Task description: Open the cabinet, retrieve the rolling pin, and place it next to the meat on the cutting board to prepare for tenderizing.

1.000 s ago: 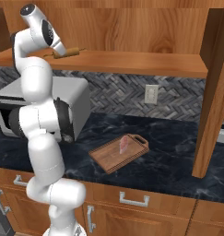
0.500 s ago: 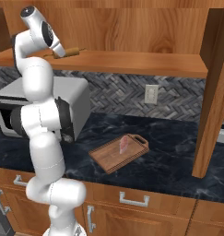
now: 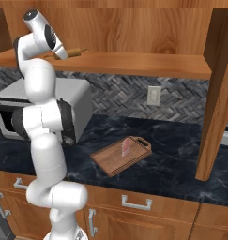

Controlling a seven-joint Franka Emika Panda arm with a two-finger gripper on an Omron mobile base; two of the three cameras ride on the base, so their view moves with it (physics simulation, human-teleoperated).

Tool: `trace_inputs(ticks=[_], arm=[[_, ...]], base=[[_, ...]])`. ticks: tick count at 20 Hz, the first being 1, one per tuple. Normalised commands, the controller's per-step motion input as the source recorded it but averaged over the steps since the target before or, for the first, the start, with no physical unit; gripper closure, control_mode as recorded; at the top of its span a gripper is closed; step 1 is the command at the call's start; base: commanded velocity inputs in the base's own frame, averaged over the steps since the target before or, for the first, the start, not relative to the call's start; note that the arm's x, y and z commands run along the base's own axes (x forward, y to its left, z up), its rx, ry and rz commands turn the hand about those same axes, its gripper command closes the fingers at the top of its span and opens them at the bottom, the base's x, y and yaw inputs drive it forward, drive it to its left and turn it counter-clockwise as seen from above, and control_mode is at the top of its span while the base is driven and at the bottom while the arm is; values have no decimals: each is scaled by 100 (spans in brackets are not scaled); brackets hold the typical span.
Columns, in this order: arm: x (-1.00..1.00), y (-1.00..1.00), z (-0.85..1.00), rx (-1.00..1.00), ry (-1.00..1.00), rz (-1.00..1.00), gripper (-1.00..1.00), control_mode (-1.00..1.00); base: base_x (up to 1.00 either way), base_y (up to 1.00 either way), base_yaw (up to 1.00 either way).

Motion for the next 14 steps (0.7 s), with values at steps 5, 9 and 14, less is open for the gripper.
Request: trace_inputs(ticks=[5,9,14], arm=[[21,0,-14,0,1,0,-100,-100],[27,1,-20,0,3,0,-100,-100],[18,7,-16,0,6,0,100,-100]], base=[[0,0,0],[0,0,0],[0,0,0]])
